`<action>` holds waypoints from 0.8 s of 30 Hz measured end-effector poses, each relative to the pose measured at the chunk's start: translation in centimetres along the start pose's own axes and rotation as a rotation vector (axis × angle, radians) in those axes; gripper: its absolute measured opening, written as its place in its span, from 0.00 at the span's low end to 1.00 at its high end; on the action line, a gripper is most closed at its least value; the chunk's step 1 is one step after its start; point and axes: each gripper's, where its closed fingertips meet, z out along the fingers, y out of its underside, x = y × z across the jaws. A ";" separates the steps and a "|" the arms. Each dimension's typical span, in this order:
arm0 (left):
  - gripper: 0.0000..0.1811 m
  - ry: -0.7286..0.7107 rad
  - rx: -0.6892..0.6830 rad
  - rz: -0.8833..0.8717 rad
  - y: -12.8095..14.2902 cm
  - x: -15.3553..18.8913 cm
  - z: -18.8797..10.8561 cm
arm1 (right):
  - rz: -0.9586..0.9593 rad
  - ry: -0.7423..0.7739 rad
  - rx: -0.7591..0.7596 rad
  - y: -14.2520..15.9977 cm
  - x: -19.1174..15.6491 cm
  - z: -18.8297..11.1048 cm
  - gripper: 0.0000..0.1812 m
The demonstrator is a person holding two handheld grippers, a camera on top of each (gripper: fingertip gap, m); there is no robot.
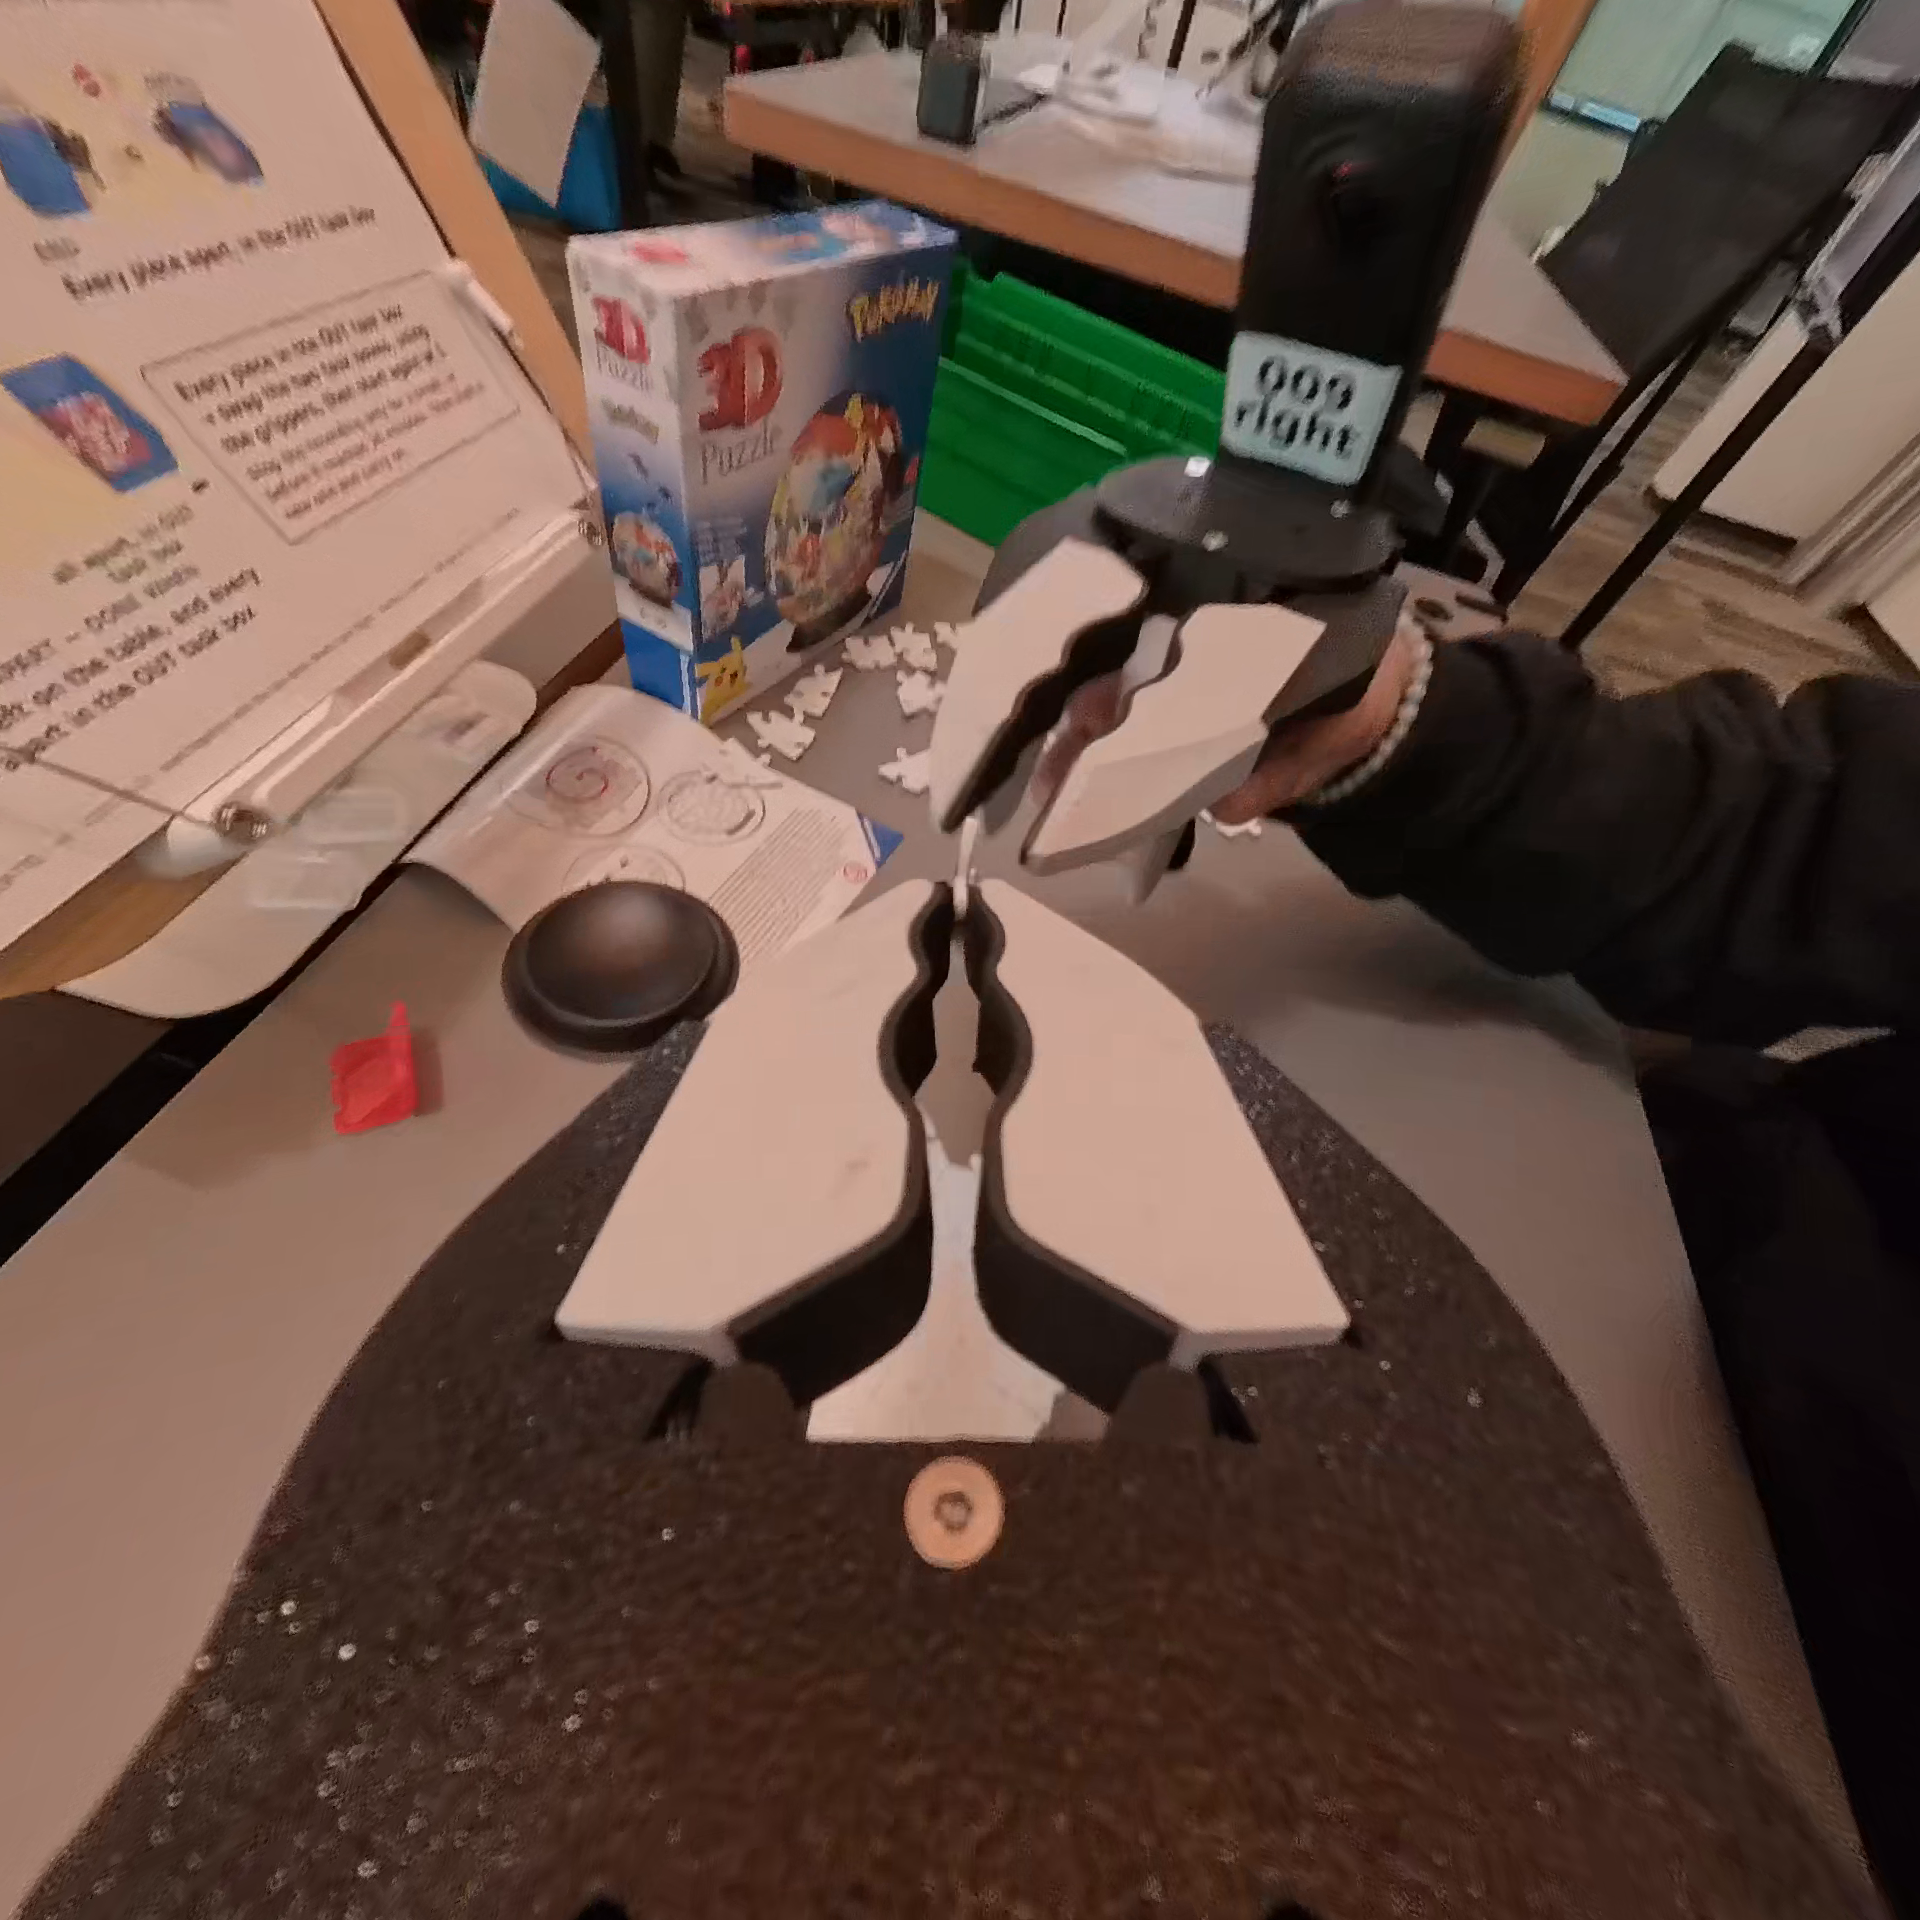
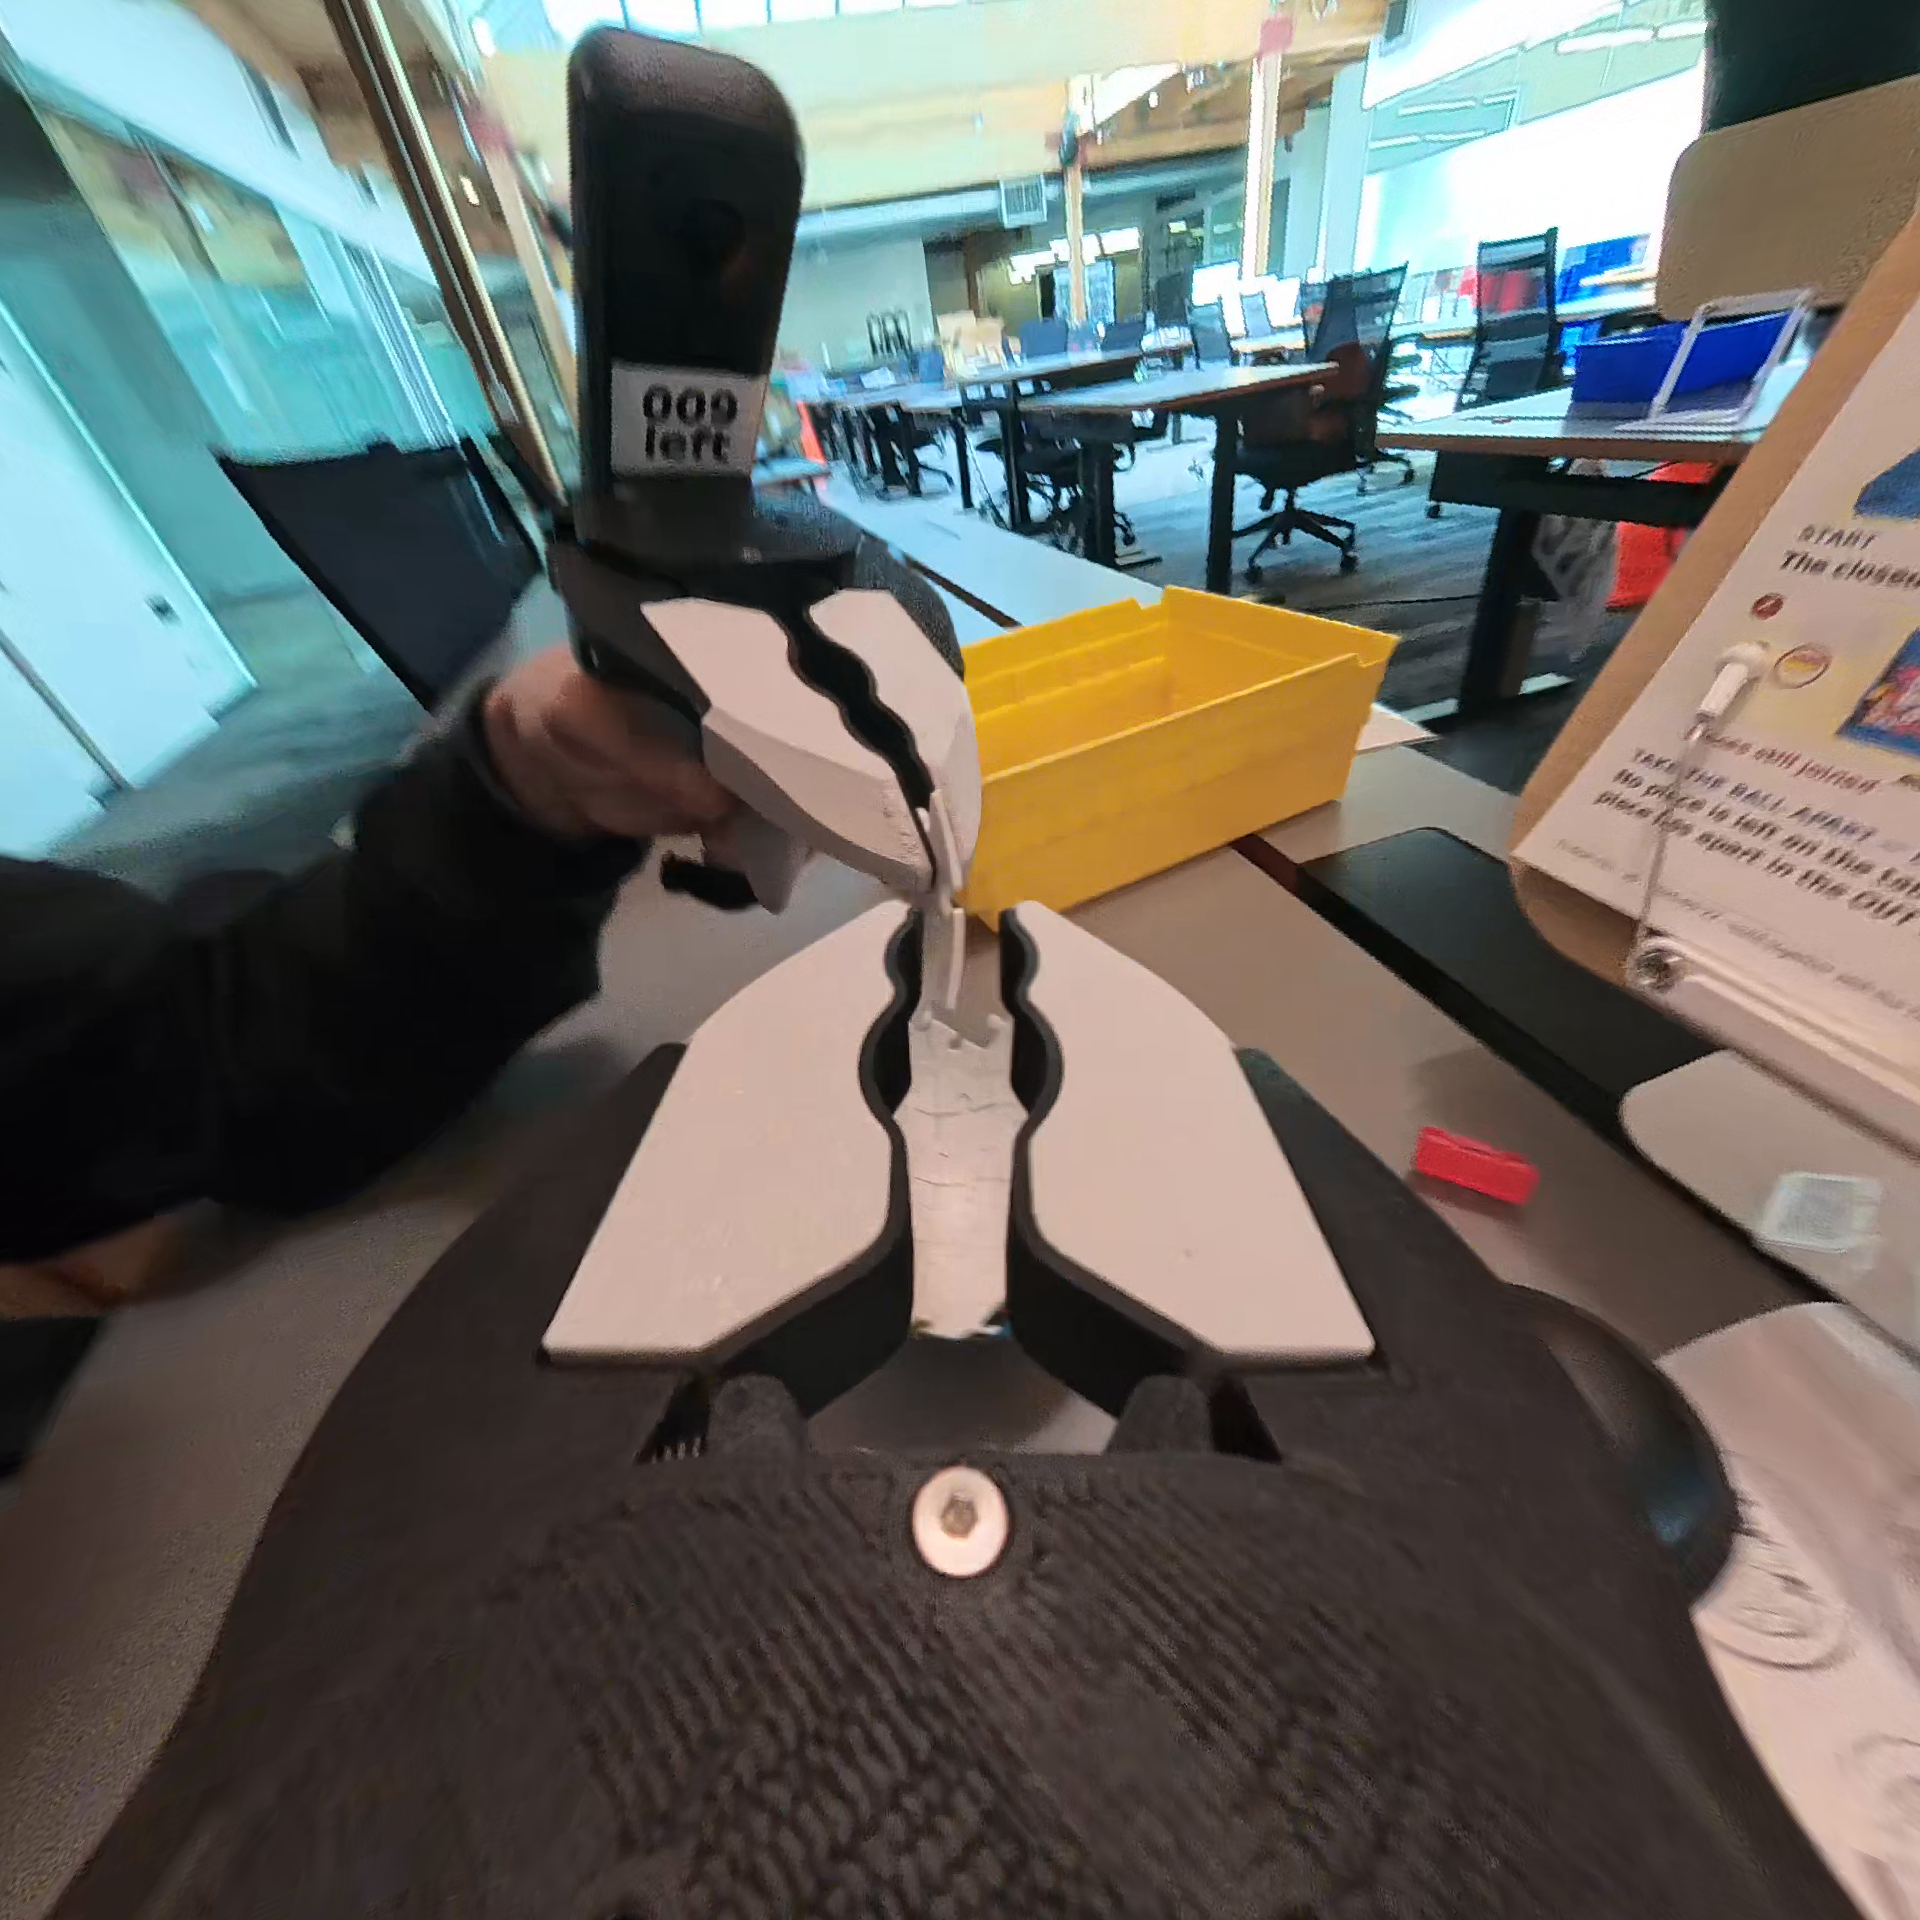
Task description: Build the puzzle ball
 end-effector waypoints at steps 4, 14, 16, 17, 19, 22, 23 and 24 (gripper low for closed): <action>0.01 0.005 -0.059 -0.019 0.7 -0.9 -1.1 | -0.170 0.026 -0.111 0.3 0.5 1.1 0.12; 0.01 -0.053 -0.194 0.121 3.0 -1.9 -1.6 | -0.204 -0.095 -0.227 1.9 -0.1 4.1 0.02; 0.01 -0.079 -0.178 0.118 2.8 -2.4 -1.6 | -0.158 -0.075 -0.222 1.8 0.3 4.3 0.01; 0.02 -0.094 -0.151 0.113 2.5 -2.7 -1.6 | -0.137 -0.065 -0.197 1.5 0.5 4.3 0.01; 0.07 -0.111 -0.109 0.108 2.2 -3.0 -1.7 | -0.127 -0.013 -0.130 0.8 1.3 4.0 0.01; 0.09 -0.133 -0.133 0.105 2.6 -3.4 -1.8 | -0.070 -0.003 -0.058 0.2 1.5 3.4 0.01; 0.09 -0.132 -0.134 0.100 2.7 -3.4 -1.7 | -0.052 0.004 -0.035 0.1 1.6 3.3 0.01; 0.10 -0.122 -0.131 0.092 2.7 -3.3 -1.5 | -0.034 -0.005 -0.012 0.0 1.4 3.1 0.01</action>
